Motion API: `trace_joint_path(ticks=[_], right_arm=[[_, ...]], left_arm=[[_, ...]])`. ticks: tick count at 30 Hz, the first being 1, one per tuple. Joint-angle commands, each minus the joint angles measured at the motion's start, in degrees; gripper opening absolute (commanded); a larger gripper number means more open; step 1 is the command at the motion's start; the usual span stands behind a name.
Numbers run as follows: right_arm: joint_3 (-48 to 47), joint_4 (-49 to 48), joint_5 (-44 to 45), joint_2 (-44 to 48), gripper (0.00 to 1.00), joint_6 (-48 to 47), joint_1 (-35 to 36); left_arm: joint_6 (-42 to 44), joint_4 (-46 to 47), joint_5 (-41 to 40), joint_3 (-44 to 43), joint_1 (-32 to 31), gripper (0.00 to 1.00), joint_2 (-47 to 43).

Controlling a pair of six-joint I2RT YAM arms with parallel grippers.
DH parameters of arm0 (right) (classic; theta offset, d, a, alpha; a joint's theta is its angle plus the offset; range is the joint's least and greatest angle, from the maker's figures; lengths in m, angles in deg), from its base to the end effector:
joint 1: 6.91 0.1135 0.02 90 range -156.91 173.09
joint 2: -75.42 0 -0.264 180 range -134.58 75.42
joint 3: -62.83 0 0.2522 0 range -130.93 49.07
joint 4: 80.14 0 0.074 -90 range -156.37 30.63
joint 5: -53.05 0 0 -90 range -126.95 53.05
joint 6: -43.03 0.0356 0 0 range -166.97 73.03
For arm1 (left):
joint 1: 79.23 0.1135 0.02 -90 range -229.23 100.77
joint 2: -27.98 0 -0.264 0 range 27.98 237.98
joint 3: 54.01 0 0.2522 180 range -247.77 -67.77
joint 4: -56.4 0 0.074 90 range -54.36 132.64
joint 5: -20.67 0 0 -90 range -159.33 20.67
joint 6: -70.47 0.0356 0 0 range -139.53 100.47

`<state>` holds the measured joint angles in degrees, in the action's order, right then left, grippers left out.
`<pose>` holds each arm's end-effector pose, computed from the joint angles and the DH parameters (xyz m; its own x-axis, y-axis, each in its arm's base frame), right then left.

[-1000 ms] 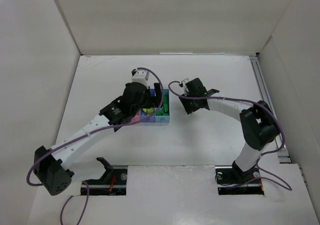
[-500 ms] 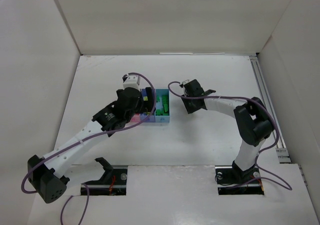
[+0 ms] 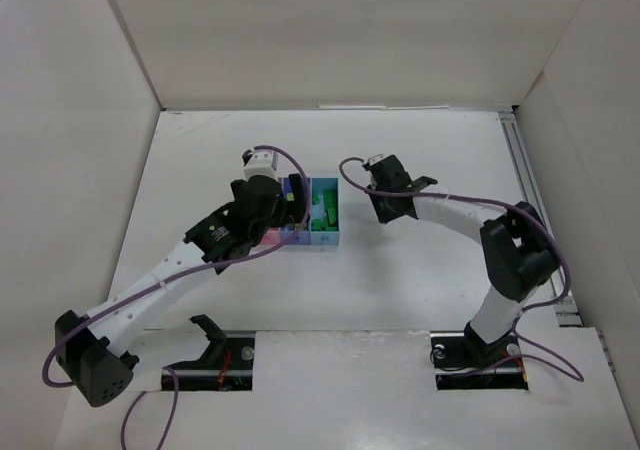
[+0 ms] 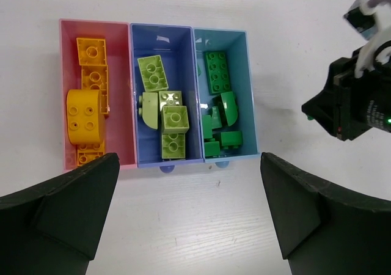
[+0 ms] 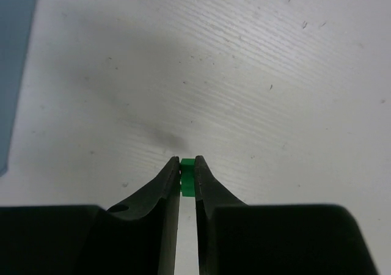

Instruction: Sort the legos into containers by color

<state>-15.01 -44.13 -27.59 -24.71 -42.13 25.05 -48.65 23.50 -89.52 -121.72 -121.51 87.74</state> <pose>0.3061 0.1841 0.1849 -0.7572 -0.3743 -0.5353 -0.3873 0.9172 -0.0935 0.1815 -0.1485 0.3311 -0.4673 -0.1925 -0.8629 0.1975 0.9286 -0.3140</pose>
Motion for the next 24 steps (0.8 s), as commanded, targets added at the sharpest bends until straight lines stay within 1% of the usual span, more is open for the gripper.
trace_joint_path(ticks=[1, 4, 6, 8, 12, 14, 16, 17, 19, 20, 21, 22, 24], right_arm=[[-5.26, 1.92, 1.44, 6.26, 0.13, 0.26, 1.69], [-8.95, 1.93, -0.83, 8.28, 0.14, -1.06, 3.54], [-11.58, 1.06, -4.78, 8.29, 0.14, -1.68, 5.38], [-13.09, -0.79, -8.99, 6.54, 0.14, -2.2, 6.7], [-16.6, -3.69, -14.27, 1.8, 0.14, -1.68, 8.99], [-18.8, -4.4, -14.29, -1.62, 0.14, -1.68, 10.48], [-20.9, -3.88, -14.29, -3.3, 0.21, -1.68, 10.49], [-21.44, -3.87, -14.29, -3.83, 0.33, -1.16, 10.49], [-21.44, -3.87, -14.29, -3.84, 0.5, -1.15, 10.49], [-21.44, -3.87, -13.5, -2.97, 0.54, -1.15, 10.49], [-21.44, -4.65, -13.5, -1.04, 0.62, -1.15, 10.49], [-21.44, -5.18, -11.58, 0.19, 0.67, -1.15, 10.49], [-19.87, -5.19, -8.76, 4.31, 0.71, -0.63, 10.49]], left_arm=[[-1.29, 0.42, -1.78, 0.6, 0.18, 1.0, -2.37], [-3.21, -0.11, -2.32, 1.22, 0.18, 1.0, -2.9], [-4.27, -0.73, -3.02, 1.83, 0.18, 1.0, -3.95], [-4.8, -0.73, -3.71, 1.83, 0.18, 1.0, -3.96], [-5.94, -2.05, -4.77, 1.83, 0.71, 1.0, -4.57], [-5.94, -2.57, -4.78, 1.31, 0.71, 1.0, -4.57], [-6.47, -3.28, -5.39, 0.69, 0.71, 1.0, -4.05], [-6.47, -4.84, -6.26, -0.18, 0.71, 1.0, -4.05], [-7.78, -5.64, -8.02, -0.89, 0.71, 1.0, -3.44], [-7.79, -5.65, -8.55, -1.41, 0.71, 1.0, -3.43], [-7.79, -6.17, -8.56, -1.42, 0.71, 1.0, -3.43], [-7.79, -6.18, -9.08, -2.11, 0.71, 1.0, -3.43], [-7.79, -6.18, -9.08, -2.64, 0.71, 1.0, -3.43]])
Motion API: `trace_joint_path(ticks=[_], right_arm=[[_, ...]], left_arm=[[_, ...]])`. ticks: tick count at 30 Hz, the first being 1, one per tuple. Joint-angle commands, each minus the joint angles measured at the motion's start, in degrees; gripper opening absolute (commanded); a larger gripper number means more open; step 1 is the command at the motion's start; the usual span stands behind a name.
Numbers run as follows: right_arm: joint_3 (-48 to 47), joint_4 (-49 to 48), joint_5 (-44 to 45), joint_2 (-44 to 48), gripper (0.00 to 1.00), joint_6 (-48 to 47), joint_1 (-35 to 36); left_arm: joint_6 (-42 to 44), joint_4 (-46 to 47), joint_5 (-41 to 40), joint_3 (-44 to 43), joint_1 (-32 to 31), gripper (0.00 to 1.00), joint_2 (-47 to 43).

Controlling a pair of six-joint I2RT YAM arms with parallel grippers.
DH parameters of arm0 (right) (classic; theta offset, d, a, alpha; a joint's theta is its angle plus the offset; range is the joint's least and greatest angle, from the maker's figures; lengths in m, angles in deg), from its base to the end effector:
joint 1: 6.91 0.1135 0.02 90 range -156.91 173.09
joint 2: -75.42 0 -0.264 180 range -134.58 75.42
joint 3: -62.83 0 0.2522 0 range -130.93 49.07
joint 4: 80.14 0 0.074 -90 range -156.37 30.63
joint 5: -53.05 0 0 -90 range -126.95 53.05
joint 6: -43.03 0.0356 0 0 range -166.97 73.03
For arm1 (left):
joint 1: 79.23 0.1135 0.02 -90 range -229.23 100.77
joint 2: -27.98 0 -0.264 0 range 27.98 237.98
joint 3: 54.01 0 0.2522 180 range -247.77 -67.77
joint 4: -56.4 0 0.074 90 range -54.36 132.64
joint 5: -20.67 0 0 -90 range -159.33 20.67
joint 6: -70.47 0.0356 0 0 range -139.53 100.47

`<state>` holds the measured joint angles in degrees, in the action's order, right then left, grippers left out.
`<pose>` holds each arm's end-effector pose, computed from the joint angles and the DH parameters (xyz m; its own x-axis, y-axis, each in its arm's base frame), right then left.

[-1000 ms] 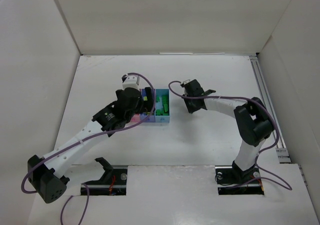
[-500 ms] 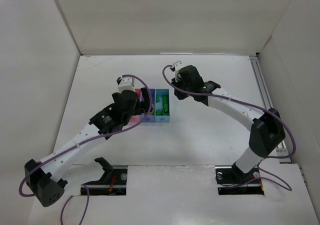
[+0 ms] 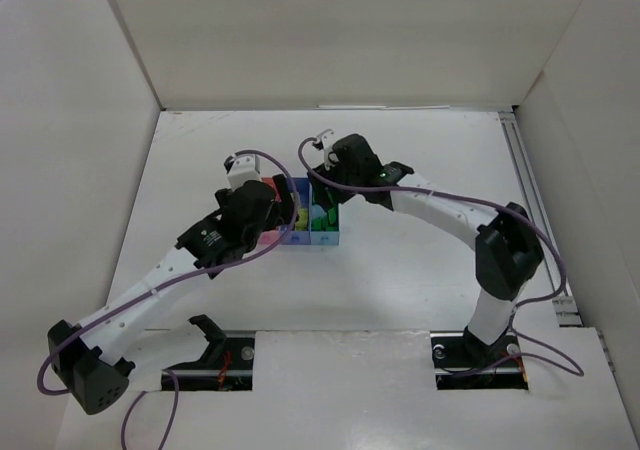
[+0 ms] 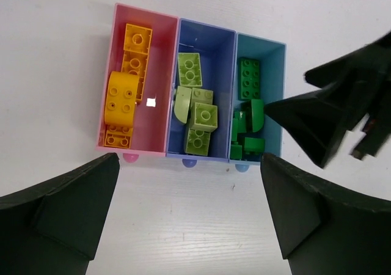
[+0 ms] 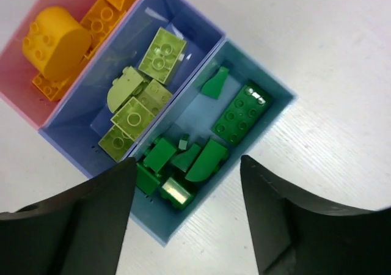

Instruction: Sort the legos into containers by color

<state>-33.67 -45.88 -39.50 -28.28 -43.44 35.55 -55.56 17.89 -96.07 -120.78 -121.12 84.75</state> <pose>0.3050 0.2812 0.2658 -0.5306 -0.4021 -0.7462 -0.6676 0.7407 0.0755 0.1720 -0.1327 0.3276 -0.4650 -0.2886 -0.8370 0.0352 0.9386 -0.3432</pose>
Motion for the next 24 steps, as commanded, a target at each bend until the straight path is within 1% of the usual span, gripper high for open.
trace_joint_path(ticks=[1, 2, 3, 5, 6, 7, 9, 10, 11, 13, 14, 19, 22, 24], right_arm=[[-0.5, -3.44, 4.12, 9.29, 0.75, 0.69, -0.01], [0.12, -3.44, 6.39, 10.78, 0.8, 1.3, -0.53], [2.12, -3.44, 7.02, 12.28, 0.99, 1.83, -2.1], [4.68, -3.44, 7.03, 17.2, 1.0, 2.61, -4.39], [7.74, -3.44, 7.03, 18.96, 1.0, 2.62, -7.18], [9.42, -3.44, 7.03, 22.63, 1.0, 2.62, -8.69], [12.67, -3.44, 7.64, 26.16, 1.0, 2.62, -11.68], [15.82, -3.44, 8.17, 27.83, 1.0, 2.1, -14.65], [17.16, -3.44, 8.17, 30.72, 1.0, 2.1, -16.16], [20.84, -2.03, 10.27, 33.46, 1.0, 2.1, -19.32], [22.0, -1.25, 11.06, 36.0, 1.0, 2.1, -20.04], [27.63, -0.72, 15.8, 41.99, 1.0, 2.79, -21.19], [29.91, -1.85, 15.82, 43.85, 1.0, 2.8, -21.89], [30.44, -1.86, 13.28, 44.46, 1.0, 1.83, -23.73]], left_arm=[[-0.88, -0.04, -2.53, -3.59, 0.32, 1.0, -0.44], [-0.88, -0.03, -3.31, -3.59, 0.32, 1.0, -0.44], [-0.88, -0.03, -3.32, -3.59, 0.32, 1.0, -0.44], [-1.49, -0.03, -4.71, -3.59, 0.32, 1.0, -0.44], [-1.5, -0.03, -5.24, -3.59, 0.84, 1.0, -0.44], [-2.02, -0.03, -5.86, -3.59, 0.84, 1.0, -0.44], [-2.64, 0.5, -6.91, -3.59, 0.84, 1.0, -0.44], [-2.64, 1.1, -6.92, -3.07, 1.37, 1.0, -0.44], [-2.64, 1.81, -6.92, -3.06, 1.37, 1.0, -0.44], [-2.64, 2.34, -6.39, -3.06, 1.89, 1.0, -1.05], [-2.64, 3.04, -6.39, -2.45, 1.9, 1.0, -1.05], [-3.26, 4.1, -5.87, -1.74, 2.42, 1.0, -1.05], [-3.78, 4.1, -5.87, -1.22, 2.43, 1.0, -1.05], [-4.39, 4.1, -5.87, -1.21, 2.43, 1.0, -1.05]])
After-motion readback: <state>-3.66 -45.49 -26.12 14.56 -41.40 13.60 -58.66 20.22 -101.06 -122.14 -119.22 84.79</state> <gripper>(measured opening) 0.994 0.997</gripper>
